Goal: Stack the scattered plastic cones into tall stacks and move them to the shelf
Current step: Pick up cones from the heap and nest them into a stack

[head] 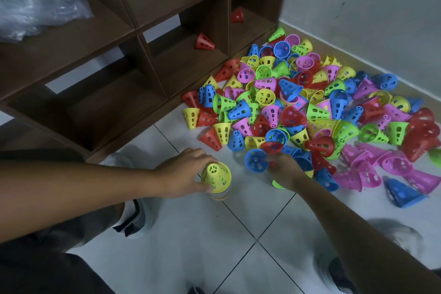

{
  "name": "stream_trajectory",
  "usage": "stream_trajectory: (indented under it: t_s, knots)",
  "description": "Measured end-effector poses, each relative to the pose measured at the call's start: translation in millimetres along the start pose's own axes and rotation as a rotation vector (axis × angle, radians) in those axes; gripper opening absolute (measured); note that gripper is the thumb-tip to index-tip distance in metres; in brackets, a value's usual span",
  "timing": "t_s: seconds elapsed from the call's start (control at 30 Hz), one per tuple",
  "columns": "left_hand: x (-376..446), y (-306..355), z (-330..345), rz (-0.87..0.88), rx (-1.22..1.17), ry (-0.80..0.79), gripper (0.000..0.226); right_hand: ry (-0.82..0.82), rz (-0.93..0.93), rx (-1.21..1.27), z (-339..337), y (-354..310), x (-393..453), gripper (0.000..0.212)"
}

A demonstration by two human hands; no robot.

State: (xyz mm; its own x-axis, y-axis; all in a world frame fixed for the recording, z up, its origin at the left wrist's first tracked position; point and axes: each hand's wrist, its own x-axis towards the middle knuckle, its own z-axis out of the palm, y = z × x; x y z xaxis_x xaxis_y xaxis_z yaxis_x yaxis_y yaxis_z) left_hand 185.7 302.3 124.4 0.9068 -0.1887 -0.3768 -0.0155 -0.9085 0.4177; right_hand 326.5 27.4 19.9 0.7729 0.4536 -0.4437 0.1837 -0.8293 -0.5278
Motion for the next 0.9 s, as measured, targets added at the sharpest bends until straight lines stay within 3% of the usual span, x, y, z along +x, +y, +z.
stream_trajectory:
  t_s: [0.17, 0.23, 0.4, 0.47, 0.63, 0.8, 0.9]
  knots:
    - [10.8, 1.9, -5.1, -0.060, 0.014, -0.102, 0.065, 0.064, 0.053, 0.494, -21.1, -22.0, -0.5, 0.029]
    - [13.8, 6.7, -12.6, -0.061, 0.013, -0.121, 0.073, 0.067, 0.045, 0.590, -35.0, -31.6, -4.8, 0.022]
    - [9.0, 26.1, -46.9, -0.057, -0.155, -0.008, 0.086, -0.028, -0.042, 0.867, -71.1, -66.2, -21.2, 0.020]
    - [5.7, 33.2, -66.4, -0.055, -0.214, 0.063, 0.085, -0.063, -0.089, 0.935, -81.8, -82.2, -28.4, 0.023]
    - [5.6, 40.3, -105.3, -0.011, -0.106, 0.241, 0.091, -0.167, -0.207, 1.077, -101.4, -117.4, -45.8, 0.026]
    - [-1.2, 42.5, -119.4, 0.082, -0.222, 0.174, 0.063, -0.292, -0.263, 1.087, -97.2, -136.6, -48.9, 0.032]
    - [-3.1, 43.7, -122.7, 0.081, -0.169, 0.134, 0.065, -0.343, -0.243, 1.067, -96.7, -133.3, -46.5, 0.033]
